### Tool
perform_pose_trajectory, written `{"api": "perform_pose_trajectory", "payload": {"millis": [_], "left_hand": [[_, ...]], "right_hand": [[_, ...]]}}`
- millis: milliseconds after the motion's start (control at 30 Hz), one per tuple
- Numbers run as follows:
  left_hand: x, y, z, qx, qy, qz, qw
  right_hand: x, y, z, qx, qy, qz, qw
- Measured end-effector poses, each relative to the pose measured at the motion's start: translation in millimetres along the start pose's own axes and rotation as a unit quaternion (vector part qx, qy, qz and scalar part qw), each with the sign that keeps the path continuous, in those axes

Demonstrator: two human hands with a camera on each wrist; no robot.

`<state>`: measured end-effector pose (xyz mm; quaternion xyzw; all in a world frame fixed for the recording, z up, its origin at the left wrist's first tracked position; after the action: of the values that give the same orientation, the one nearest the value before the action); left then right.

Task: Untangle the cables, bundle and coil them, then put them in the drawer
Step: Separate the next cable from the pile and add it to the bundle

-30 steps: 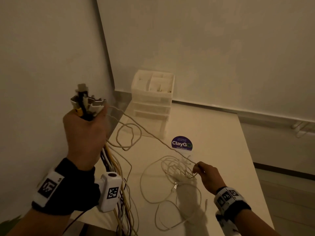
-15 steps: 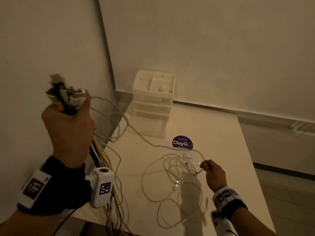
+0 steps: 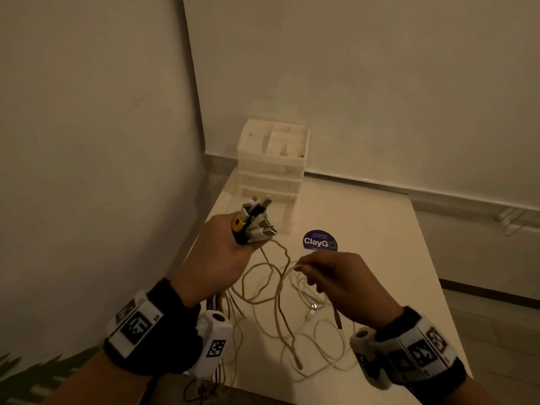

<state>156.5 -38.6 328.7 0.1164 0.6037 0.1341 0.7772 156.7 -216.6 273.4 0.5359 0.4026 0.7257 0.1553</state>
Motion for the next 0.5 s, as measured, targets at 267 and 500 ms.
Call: {"api": "perform_pose_trajectory", "payload": {"millis": [267,500], "left_hand": [[11.8,46.8,-19.3,-0.006,0.031,-0.090,0.995],[10.2,65.3,-43.6,0.057,0.031,-0.131,0.989]], "right_hand": [[-59.9,-92.6,-131.2,0.162,-0.132,-0.031,0.977],[-129.1,-161.7,-223.5,0.204,-0.340,-0.034,0.917]]}}
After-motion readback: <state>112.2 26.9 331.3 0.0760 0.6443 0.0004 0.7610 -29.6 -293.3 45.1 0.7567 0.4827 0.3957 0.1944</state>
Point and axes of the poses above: each hand's wrist, its own z-axis towards the middle knuckle, its own y-axis out of the back of the hand, x = y × z, the point moved 9 cm from there along z, towards the middle knuckle, and after that the axes turned 7 degrees about -z, right-handed, at the moved point
